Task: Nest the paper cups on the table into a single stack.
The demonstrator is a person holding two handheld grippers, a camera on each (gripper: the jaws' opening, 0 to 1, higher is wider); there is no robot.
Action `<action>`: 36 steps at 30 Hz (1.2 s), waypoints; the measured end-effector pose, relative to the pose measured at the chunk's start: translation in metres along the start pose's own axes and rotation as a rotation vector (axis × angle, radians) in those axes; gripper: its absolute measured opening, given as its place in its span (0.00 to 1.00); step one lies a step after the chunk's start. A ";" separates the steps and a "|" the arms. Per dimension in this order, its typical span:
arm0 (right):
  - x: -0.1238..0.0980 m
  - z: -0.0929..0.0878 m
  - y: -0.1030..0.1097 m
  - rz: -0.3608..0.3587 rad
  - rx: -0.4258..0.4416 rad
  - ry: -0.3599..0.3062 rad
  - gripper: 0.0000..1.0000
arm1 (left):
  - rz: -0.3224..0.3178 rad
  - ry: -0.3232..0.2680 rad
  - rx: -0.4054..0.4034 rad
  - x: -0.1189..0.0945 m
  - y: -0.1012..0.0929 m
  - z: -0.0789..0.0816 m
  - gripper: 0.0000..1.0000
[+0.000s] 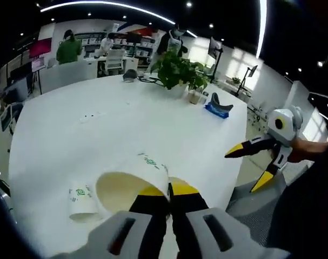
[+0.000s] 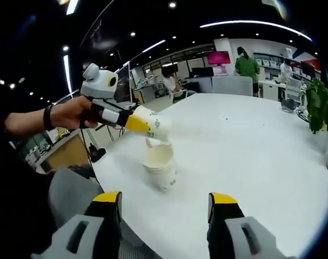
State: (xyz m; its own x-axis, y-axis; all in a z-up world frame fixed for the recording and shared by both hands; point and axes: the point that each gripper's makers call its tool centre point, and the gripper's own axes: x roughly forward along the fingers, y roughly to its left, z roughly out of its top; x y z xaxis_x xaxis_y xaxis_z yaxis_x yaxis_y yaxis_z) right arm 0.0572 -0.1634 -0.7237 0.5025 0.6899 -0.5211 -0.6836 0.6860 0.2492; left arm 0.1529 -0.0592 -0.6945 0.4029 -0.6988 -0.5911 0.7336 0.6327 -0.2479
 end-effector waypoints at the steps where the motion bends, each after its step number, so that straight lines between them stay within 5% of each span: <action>1: 0.001 0.000 0.000 0.002 0.000 0.001 0.65 | 0.000 0.002 0.006 -0.002 -0.001 0.000 0.00; 13: 0.009 -0.004 0.004 0.032 -0.001 0.003 0.65 | -0.041 0.044 0.046 -0.012 -0.023 -0.011 0.00; 36: 0.008 -0.009 0.008 0.034 0.007 0.018 0.65 | -0.053 0.143 0.148 0.005 -0.028 -0.021 0.01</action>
State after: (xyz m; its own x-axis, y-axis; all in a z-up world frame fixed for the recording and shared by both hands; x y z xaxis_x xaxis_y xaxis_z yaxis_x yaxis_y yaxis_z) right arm 0.0510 -0.1551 -0.7332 0.4691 0.7087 -0.5270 -0.6964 0.6638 0.2728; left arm 0.1231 -0.0734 -0.7065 0.2871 -0.6688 -0.6858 0.8286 0.5326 -0.1725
